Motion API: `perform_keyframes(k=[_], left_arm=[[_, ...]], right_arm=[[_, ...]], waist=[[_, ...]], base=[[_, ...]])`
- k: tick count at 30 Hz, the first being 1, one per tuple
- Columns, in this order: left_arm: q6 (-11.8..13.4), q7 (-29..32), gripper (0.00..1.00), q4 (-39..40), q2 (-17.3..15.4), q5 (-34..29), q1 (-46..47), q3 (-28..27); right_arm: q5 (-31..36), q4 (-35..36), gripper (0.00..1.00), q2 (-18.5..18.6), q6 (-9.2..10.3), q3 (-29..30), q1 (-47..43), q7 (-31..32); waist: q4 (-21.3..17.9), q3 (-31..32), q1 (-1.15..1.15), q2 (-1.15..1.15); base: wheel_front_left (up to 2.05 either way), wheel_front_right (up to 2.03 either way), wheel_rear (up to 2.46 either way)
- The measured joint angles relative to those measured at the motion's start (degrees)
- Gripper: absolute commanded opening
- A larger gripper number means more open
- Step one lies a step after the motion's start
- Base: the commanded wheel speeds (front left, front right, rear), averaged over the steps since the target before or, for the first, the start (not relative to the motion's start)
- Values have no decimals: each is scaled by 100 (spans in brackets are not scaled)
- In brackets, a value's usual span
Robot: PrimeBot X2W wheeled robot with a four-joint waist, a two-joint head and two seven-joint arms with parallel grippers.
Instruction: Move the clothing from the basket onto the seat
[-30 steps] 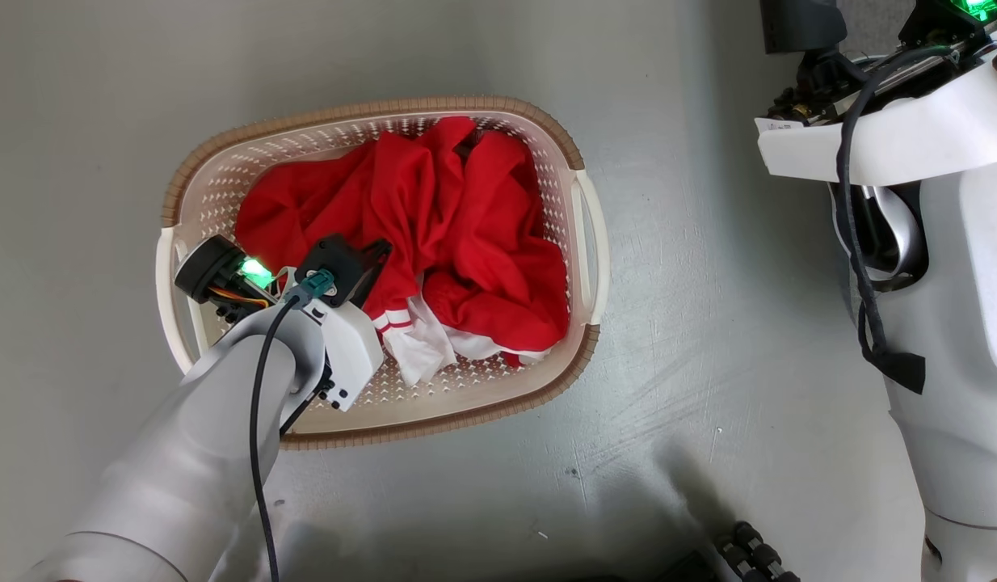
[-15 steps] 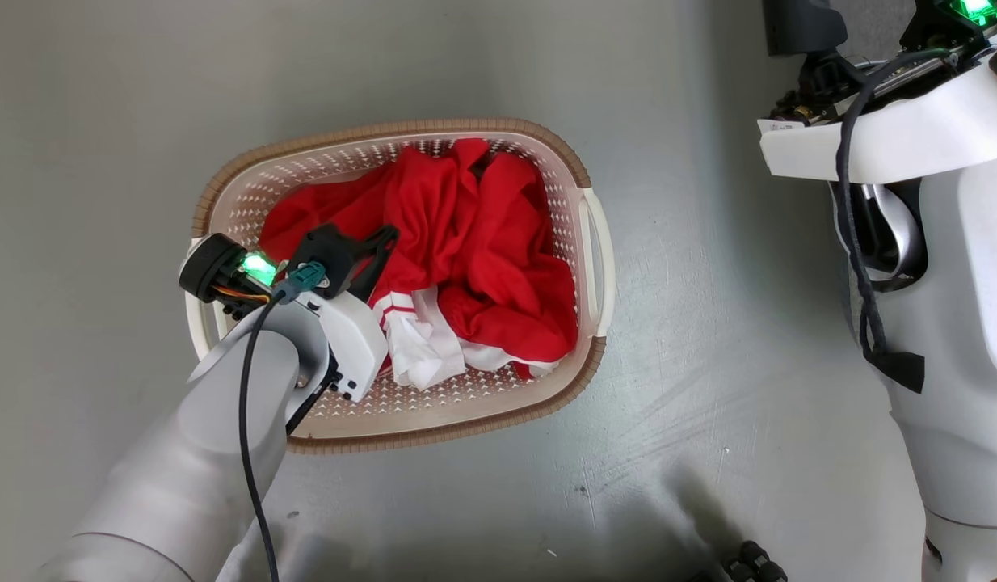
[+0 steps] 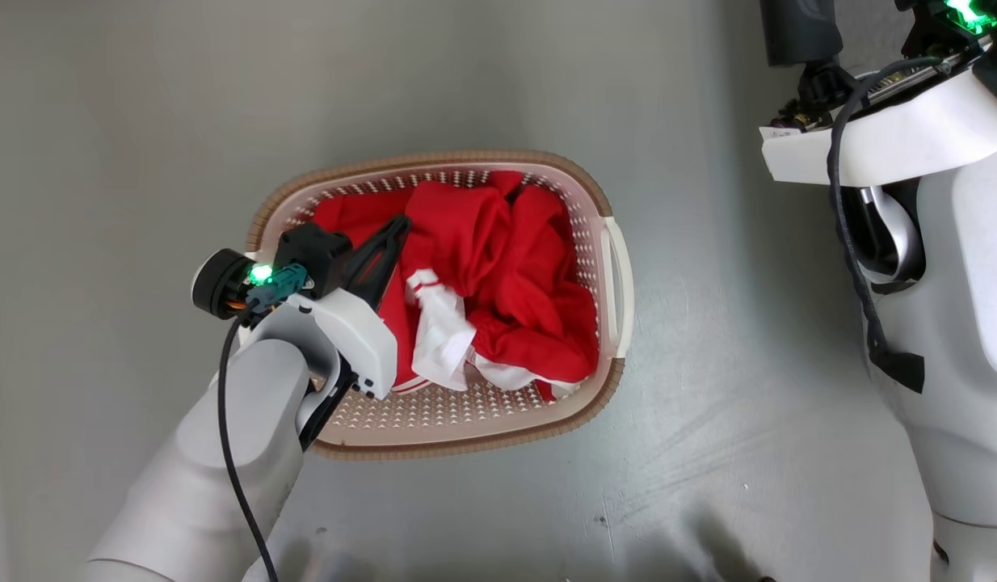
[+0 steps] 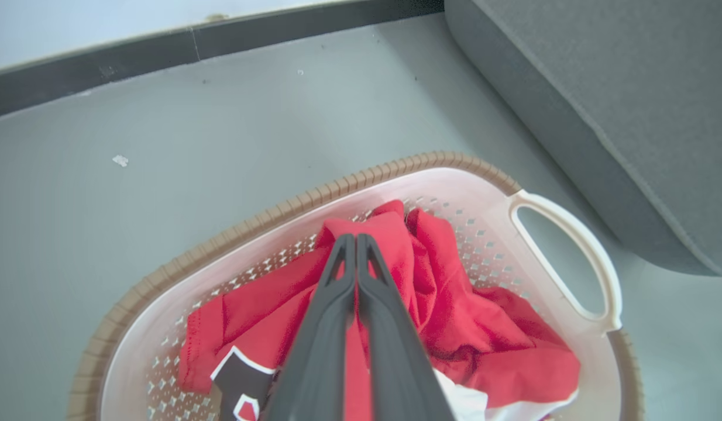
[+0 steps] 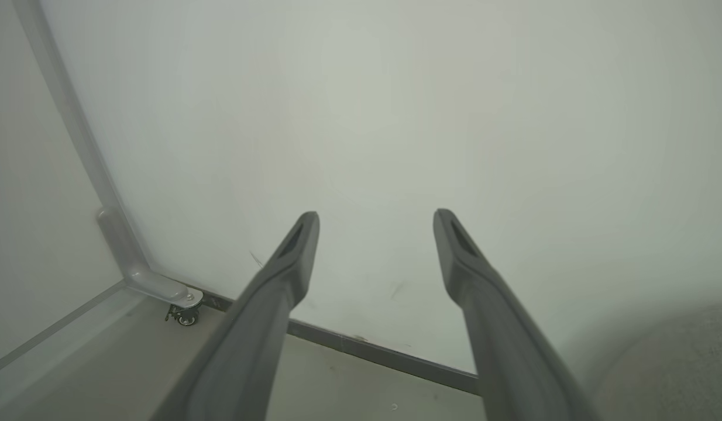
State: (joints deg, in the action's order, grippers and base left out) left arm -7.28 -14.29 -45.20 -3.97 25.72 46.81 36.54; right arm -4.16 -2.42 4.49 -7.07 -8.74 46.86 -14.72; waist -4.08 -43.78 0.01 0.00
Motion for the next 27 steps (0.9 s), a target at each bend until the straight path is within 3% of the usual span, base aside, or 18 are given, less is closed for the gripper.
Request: perform_keyframes(k=[27], left_arm=[[33,0,0,1923,29,90,-1272,-1171]], right_arm=[[22,-396,100,243,0,51,-731,1]], waist=[[585,1230,0,0]], base=[[0,0,0]])
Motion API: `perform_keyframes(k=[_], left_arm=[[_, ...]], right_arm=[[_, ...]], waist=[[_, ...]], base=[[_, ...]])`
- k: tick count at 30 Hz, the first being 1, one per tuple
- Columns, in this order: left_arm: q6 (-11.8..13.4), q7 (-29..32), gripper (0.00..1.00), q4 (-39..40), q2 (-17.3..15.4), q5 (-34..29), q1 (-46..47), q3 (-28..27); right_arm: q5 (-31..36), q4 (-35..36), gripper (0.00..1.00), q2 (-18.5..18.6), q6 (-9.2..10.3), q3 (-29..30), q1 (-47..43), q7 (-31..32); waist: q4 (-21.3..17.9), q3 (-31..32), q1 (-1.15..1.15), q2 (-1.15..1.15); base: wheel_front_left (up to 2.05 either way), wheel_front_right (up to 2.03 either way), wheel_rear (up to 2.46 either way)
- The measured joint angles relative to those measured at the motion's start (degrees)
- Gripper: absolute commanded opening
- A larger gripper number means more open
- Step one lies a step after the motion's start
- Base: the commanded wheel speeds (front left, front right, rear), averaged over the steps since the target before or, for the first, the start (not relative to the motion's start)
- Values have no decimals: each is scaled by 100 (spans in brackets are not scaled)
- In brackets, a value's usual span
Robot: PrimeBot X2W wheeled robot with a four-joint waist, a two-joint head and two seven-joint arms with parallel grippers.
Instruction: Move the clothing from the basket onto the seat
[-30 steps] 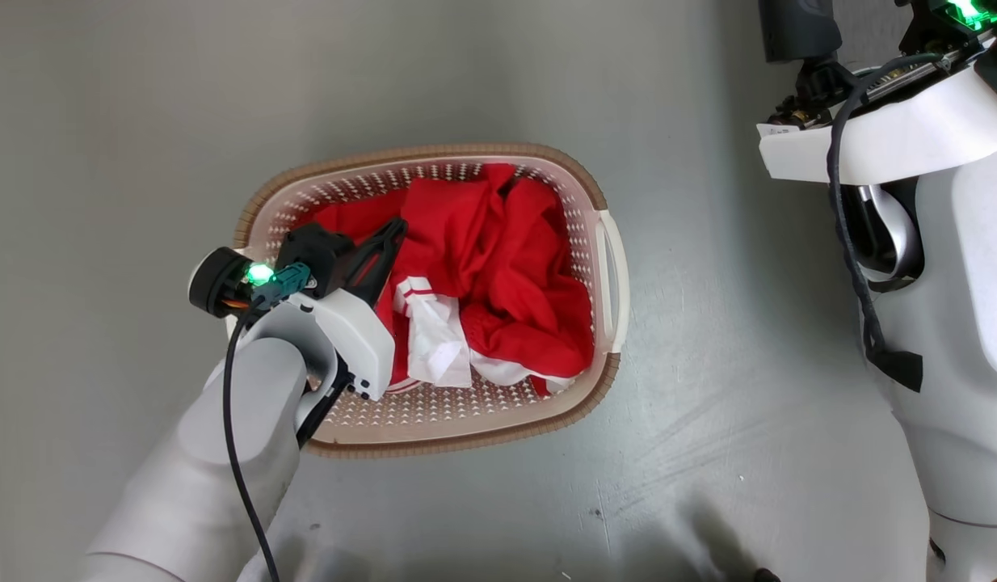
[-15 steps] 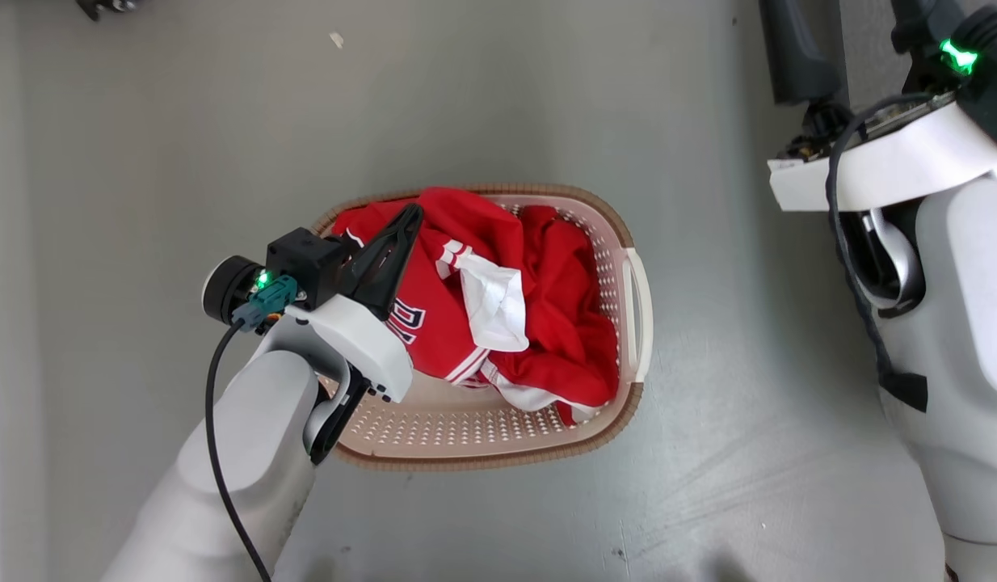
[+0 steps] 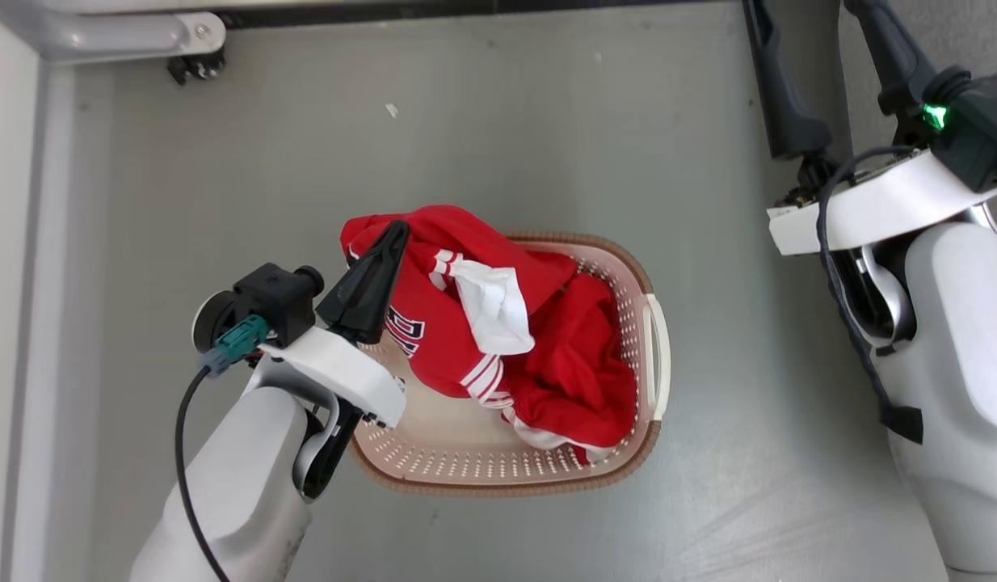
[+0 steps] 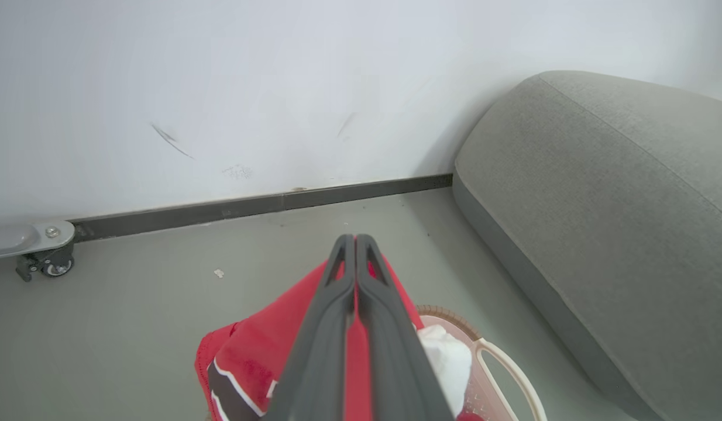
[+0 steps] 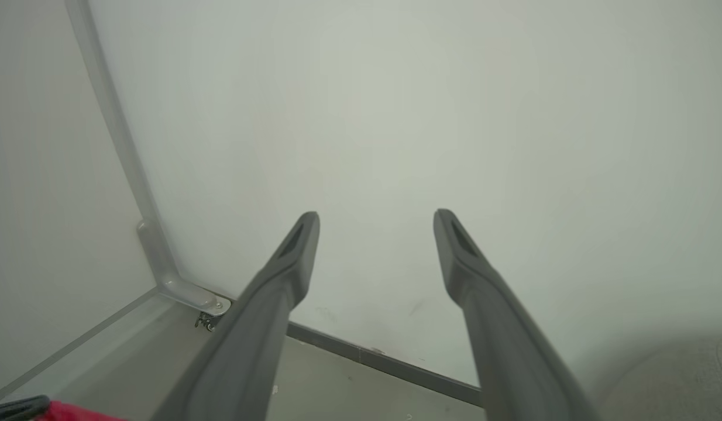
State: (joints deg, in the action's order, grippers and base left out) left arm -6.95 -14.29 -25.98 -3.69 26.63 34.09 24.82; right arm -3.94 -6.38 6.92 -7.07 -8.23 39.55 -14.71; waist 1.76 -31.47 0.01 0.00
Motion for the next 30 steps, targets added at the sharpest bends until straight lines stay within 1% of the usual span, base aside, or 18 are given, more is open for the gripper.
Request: perform_keyframes(k=[14,24,30], left_arm=[[1,0,0,743,-48,-48,-571,-614],[33,0,0,1114,-170,-90,-835,-1020],[34,0,0,1370,-178,-107,-949,-1230]], right_arm=[[-9,-169,100,19,0,49,-566,0],[-29,-224,100,-51,0,62,-922,0],[-60,-288,100,-100,0,47,-1138,0]], waist=[[176,710,0,0],[184,1197,0,0],[159,1465,0,0]], base=[[0,0,0],[0,0,0],[0,0,0]])
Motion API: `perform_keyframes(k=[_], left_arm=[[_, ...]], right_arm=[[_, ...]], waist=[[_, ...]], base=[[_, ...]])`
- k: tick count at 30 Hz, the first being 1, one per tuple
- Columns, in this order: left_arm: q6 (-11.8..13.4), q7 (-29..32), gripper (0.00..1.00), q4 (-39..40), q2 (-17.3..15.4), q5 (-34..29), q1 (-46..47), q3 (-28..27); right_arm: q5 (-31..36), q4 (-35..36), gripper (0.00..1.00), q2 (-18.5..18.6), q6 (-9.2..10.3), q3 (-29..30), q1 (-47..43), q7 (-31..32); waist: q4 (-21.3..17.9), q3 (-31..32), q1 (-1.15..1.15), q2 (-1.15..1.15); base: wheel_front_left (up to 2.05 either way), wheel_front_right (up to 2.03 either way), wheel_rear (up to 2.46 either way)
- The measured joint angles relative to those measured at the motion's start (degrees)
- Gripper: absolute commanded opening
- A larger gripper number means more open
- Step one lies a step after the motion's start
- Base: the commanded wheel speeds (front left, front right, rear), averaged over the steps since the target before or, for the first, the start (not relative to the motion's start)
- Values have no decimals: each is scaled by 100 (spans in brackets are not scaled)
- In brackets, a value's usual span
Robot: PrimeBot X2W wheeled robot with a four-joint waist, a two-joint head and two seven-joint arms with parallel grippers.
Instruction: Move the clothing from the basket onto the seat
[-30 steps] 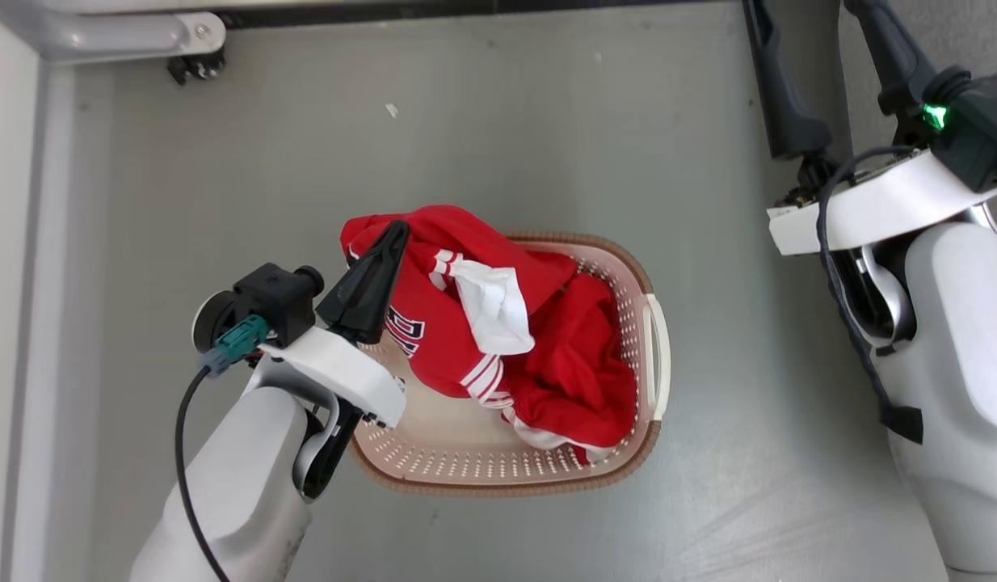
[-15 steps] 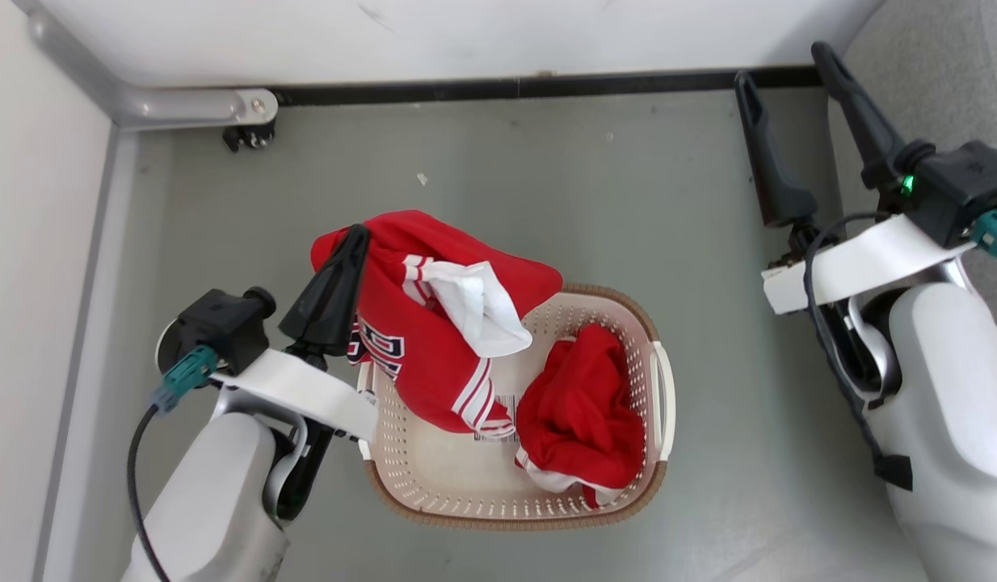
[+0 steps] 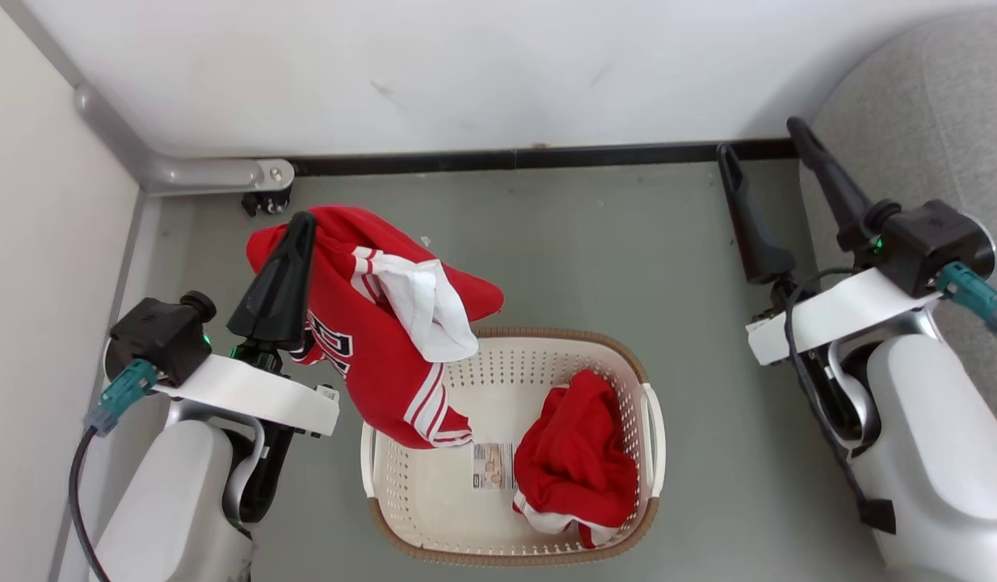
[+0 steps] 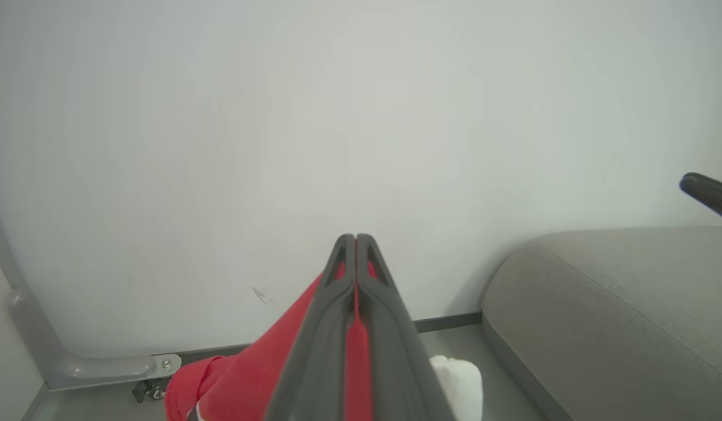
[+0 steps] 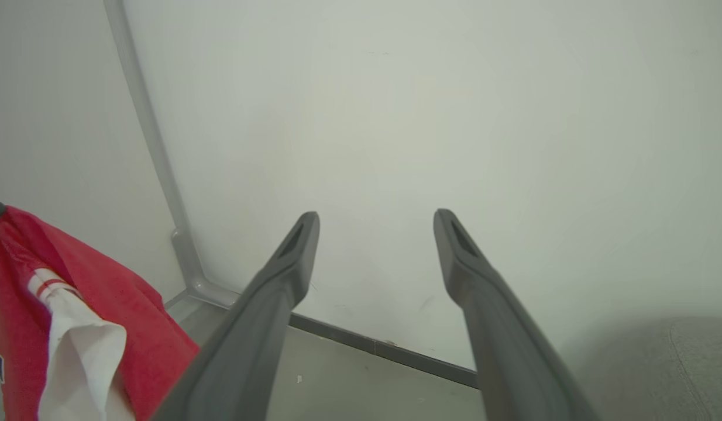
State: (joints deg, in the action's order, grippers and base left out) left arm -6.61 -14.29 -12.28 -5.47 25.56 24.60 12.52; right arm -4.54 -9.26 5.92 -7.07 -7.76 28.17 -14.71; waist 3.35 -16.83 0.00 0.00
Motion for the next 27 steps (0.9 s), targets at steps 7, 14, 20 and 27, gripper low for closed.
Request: perform_keyframes(k=[7,14,20,27], left_arm=[[18,0,0,313,-54,-118,-57,-159],[26,-12,0,556,-164,-178,-64,-268],[42,-16,0,724,-250,-344,-63,-278],[100,-16,0,1013,-352,-479,-60,-279]], right_arm=[[-29,-63,100,-33,0,-71,-230,0],[-58,-107,100,-42,0,-163,-437,0],[-103,-201,100,-65,0,-279,-669,0],[-144,-223,100,-75,0,-327,-748,0]], waist=[[-39,284,0,0],[-84,541,0,0],[-129,729,0,0],[-183,904,0,0]], base=[[0,0,0],[0,0,0],[0,0,0],[0,0,0]])
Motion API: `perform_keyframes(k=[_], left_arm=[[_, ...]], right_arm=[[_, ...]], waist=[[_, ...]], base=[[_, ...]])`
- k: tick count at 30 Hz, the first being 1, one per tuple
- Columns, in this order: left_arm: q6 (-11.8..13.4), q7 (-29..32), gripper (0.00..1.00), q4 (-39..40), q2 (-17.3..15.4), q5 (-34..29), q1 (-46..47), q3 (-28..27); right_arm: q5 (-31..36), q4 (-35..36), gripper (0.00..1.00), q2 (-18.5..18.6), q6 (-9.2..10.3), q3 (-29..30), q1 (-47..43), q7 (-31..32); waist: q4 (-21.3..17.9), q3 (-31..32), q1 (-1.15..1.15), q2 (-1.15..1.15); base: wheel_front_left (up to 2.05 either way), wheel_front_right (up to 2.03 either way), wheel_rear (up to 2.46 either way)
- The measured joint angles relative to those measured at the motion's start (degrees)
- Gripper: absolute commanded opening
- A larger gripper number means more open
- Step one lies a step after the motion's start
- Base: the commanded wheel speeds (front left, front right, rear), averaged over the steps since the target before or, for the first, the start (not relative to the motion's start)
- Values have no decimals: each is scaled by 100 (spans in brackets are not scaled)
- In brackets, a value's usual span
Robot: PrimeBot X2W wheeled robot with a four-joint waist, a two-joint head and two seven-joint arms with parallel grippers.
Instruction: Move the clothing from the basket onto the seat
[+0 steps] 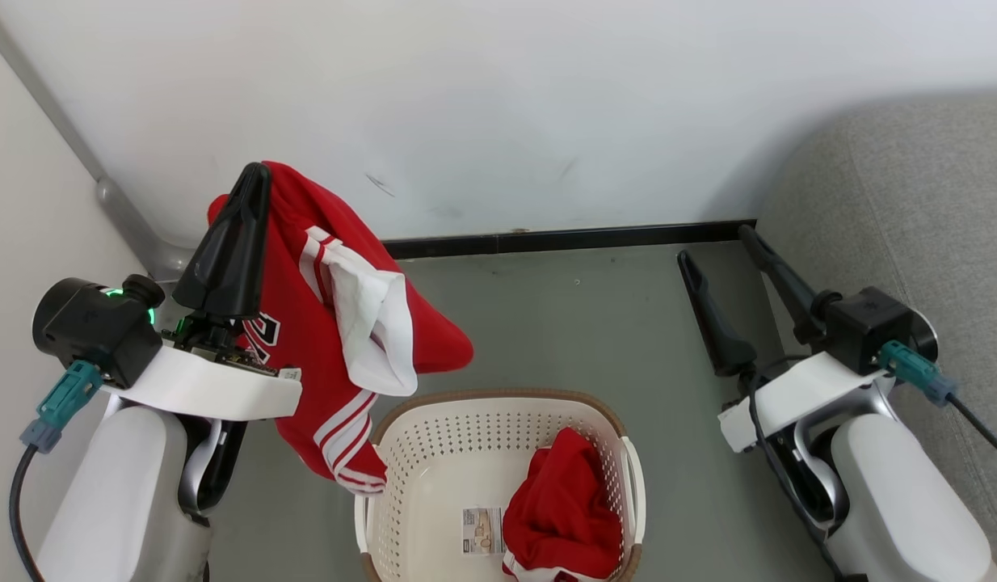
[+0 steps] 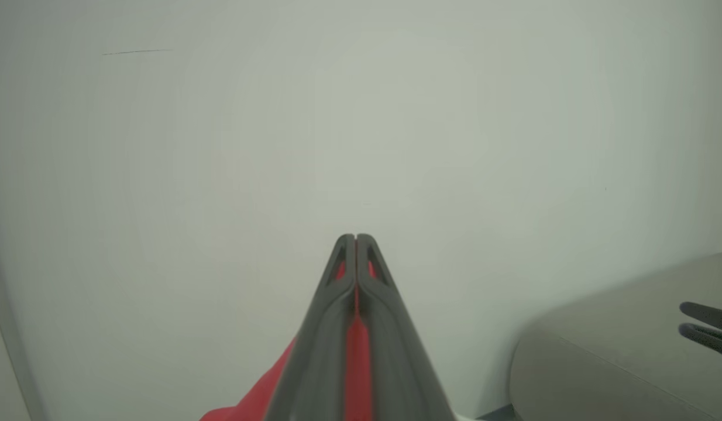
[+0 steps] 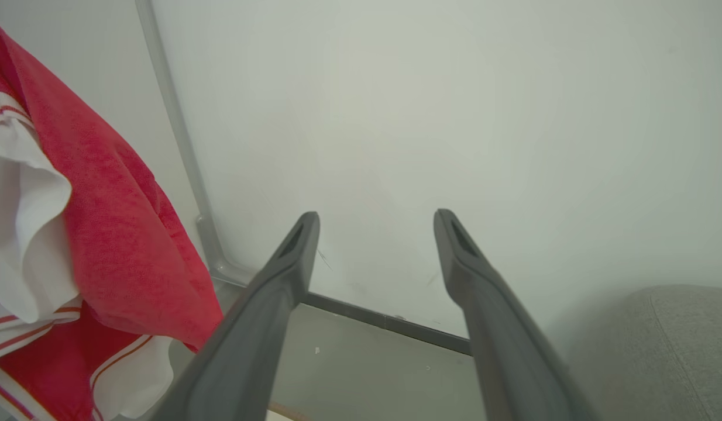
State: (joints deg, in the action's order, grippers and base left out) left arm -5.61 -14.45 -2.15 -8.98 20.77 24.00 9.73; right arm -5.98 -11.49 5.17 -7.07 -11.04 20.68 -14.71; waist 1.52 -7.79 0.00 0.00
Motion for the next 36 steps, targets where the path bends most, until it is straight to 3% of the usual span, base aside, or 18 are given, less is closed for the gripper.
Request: perform_keyframes(k=[15,27,36], left_arm=[[42,65,0,461,-132,-288,258,162],[7,187,0,631,-212,-537,488,642],[-66,281,0,761,-234,-727,619,1055]], right_arm=[[-131,105,100,-40,0,-337,-171,0],[-788,435,100,64,0,-1749,-20,0],[-1326,721,100,282,0,-2427,315,0]], waist=[[-37,30,0,0],[-66,-40,0,0],[-89,-47,0,0]], base=[[0,0,0],[0,0,0],[0,0,0]])
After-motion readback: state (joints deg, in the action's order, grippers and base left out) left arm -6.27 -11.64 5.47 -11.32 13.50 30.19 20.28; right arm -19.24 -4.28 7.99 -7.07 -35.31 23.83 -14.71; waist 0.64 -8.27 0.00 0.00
